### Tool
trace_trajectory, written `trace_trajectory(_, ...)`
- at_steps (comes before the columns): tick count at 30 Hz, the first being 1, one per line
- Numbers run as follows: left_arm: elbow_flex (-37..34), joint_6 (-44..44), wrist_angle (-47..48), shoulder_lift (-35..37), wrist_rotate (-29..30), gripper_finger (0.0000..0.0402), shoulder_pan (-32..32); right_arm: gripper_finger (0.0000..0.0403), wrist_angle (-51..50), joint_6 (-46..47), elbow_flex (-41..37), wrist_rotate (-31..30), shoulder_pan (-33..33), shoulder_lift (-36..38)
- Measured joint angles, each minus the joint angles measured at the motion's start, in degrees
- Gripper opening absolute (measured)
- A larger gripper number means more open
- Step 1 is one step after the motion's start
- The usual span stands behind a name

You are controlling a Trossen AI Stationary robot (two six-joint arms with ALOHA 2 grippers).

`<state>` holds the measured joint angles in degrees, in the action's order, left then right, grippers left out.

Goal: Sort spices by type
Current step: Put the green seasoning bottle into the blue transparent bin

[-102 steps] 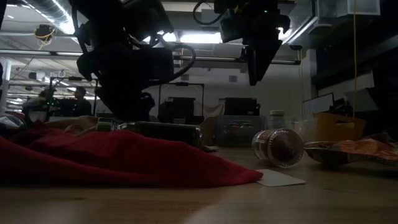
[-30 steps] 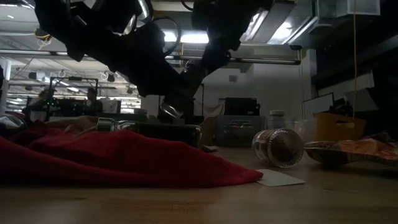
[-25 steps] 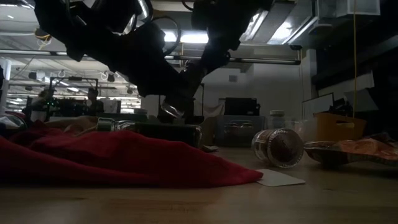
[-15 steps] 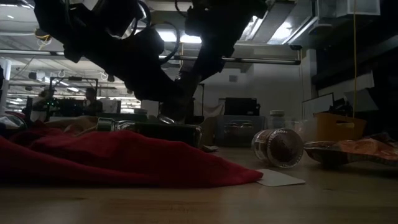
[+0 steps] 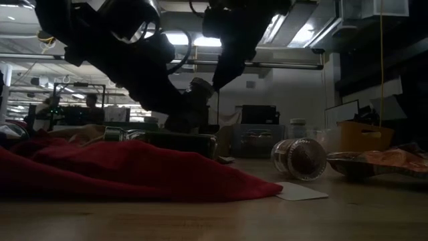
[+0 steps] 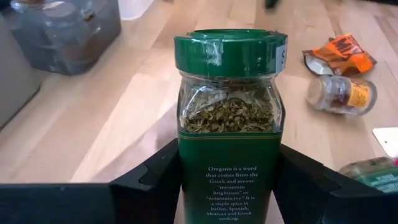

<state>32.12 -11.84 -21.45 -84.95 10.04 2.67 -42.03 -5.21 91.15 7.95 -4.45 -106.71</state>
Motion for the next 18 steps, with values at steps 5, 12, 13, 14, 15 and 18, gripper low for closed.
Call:
trace_trajectory(5, 0.00, -0.40, -0.14, -0.03, 0.97, 0.0194, 0.48, 0.0223, -1.46, -2.24, 0.00, -3.94, -0.02, 3.32)
trace_trajectory(12, -0.04, -1.44, -7.28, -4.19, 1.55, 0.0194, 0.45, 0.0223, -5.33, -2.97, 0.01, -11.27, -0.02, 10.14)
trace_trajectory(13, -0.04, -1.44, -8.96, -4.91, 1.57, 0.0194, 0.45, 0.0223, -5.70, -3.26, 0.00, -12.26, -0.04, 11.16)
trace_trajectory(14, -0.04, -1.44, -10.48, -5.65, 1.65, 0.0194, 0.35, 0.0223, -6.29, -3.85, 0.00, -13.20, -0.04, 12.28)
trace_trajectory(15, -0.04, -1.46, -12.05, -6.39, 1.83, 0.0194, 0.27, 0.0223, -7.49, -4.26, 0.00, -14.24, -0.04, 13.42)
trace_trajectory(18, -0.07, -1.46, -15.82, -8.34, 3.60, 0.0194, 0.23, 0.0223, -9.76, -5.84, 0.00, -17.04, -0.07, 17.06)
